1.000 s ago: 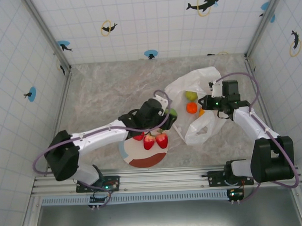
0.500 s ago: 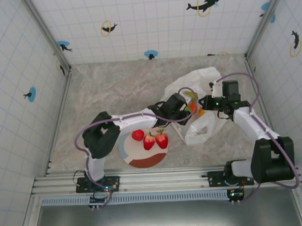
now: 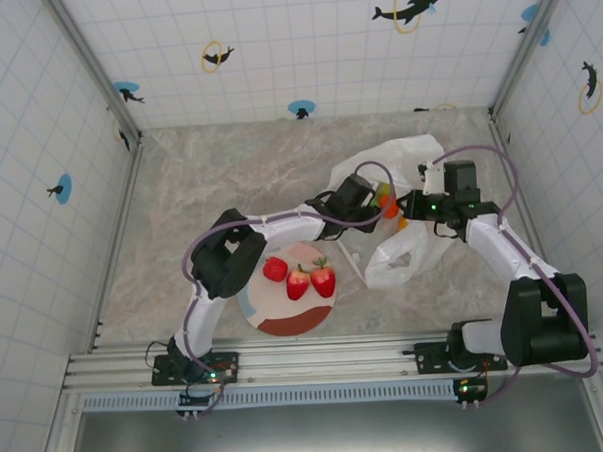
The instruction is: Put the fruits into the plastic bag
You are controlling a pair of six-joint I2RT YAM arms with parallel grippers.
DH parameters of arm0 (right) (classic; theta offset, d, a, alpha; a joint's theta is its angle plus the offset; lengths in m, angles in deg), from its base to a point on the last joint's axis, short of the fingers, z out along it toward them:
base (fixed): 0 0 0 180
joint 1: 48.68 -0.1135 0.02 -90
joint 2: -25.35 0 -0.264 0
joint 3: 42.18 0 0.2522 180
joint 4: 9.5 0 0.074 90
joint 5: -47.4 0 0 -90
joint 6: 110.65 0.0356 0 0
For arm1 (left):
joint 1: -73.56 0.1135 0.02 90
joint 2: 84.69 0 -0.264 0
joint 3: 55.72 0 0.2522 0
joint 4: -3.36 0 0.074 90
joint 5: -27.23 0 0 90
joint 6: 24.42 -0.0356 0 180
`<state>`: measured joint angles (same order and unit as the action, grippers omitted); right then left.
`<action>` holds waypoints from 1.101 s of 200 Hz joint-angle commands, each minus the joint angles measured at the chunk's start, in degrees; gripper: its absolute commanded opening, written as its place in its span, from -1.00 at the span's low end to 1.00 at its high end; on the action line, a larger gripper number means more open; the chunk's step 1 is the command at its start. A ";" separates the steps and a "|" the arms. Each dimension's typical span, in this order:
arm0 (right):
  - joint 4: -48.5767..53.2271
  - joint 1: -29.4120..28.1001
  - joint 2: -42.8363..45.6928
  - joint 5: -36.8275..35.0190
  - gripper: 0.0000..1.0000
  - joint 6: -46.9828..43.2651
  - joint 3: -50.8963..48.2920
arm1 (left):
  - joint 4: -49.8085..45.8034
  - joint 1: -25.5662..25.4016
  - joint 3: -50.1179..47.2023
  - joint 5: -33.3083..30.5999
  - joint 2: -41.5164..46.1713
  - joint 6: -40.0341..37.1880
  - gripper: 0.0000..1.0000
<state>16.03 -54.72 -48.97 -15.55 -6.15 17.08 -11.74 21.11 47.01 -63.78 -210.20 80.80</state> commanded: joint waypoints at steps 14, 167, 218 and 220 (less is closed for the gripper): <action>-1.29 -0.35 0.94 0.20 -1.00 0.35 1.22 | 2.94 0.24 1.56 -0.03 -2.04 1.14 0.40; -0.78 0.30 0.32 0.02 -1.00 -1.06 0.34 | 5.31 0.24 -11.90 4.20 13.48 2.50 0.77; -0.43 0.59 -0.37 -0.12 -1.00 -1.41 0.77 | 5.62 0.26 -20.42 9.23 23.35 3.49 0.76; -0.43 0.59 -0.38 -0.14 -1.00 -1.41 0.79 | 5.58 0.24 -20.72 9.38 23.68 3.54 0.76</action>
<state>15.88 -54.57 -48.99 -15.62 -6.80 17.08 -6.87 21.27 29.55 -58.12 -191.19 82.99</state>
